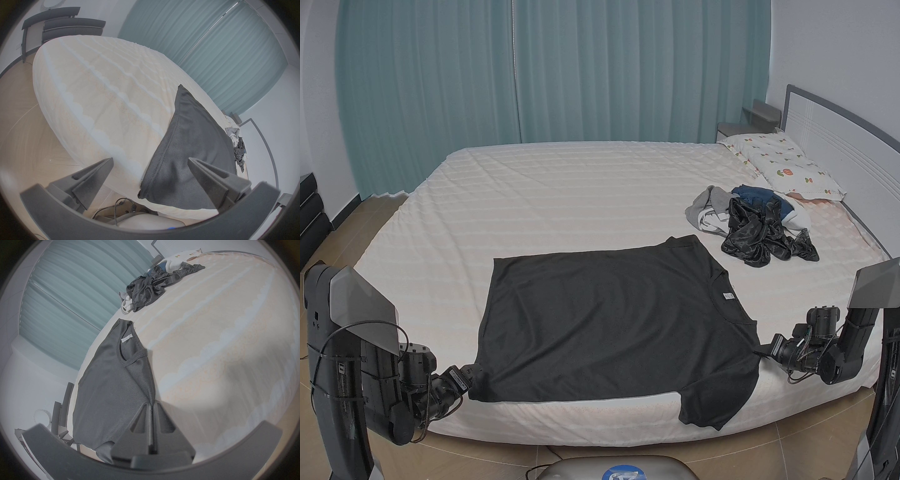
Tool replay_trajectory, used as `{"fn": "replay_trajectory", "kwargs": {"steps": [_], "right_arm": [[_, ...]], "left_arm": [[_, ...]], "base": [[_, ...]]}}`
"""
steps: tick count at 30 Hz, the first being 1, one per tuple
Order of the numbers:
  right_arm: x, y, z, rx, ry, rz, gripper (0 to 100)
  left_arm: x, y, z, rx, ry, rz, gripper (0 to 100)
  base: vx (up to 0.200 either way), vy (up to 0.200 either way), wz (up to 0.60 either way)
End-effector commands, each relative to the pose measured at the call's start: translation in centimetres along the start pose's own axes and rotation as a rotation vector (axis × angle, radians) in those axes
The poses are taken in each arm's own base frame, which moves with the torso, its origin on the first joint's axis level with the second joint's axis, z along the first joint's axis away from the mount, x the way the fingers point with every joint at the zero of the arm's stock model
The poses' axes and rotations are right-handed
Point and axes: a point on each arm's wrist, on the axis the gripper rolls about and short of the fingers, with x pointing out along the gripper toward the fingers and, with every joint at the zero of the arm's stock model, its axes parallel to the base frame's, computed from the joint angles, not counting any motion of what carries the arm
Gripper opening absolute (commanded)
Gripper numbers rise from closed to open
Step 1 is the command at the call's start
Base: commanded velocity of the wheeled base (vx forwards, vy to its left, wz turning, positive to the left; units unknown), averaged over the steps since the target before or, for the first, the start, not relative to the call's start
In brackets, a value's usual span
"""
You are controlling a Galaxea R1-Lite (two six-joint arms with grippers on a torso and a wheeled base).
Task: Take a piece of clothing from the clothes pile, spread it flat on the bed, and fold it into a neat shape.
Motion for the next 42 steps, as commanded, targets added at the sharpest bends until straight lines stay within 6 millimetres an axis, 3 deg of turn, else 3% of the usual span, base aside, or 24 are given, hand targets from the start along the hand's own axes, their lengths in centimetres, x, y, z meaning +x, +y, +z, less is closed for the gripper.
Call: {"fn": "replay_trajectory", "kwargs": {"steps": [1,7,25,32,42], "right_arm": [[-0.3,0.2,0.2,0.001,-0.006,0.005,100],[-1.2,0.6,0.1,0.002,-0.001,0.011,100],[-1.2,0.8,-0.4,-0.005,0.010,0.017,100],[-1.2,0.9,-0.7,-0.007,0.020,0.018,100],[-1.1,0.9,-0.7,-0.008,0.020,0.020,100]], "left_arm": [[-0.2,-0.1,0.0,0.001,-0.003,-0.013,100],[-0.8,-0.3,-1.1,0.030,0.108,-0.072,100],[-0.2,0.4,-0.2,0.274,0.181,-0.231,100],[1.2,0.4,0.3,0.369,0.172,-0.282,100],[2.4,0.6,0.0,0.369,0.206,-0.317,100]], "base": [[0.000,0.000,0.00],[0.000,0.000,0.00],[0.000,0.000,0.00],[0.000,0.000,0.00],[0.000,0.000,0.00]]}}
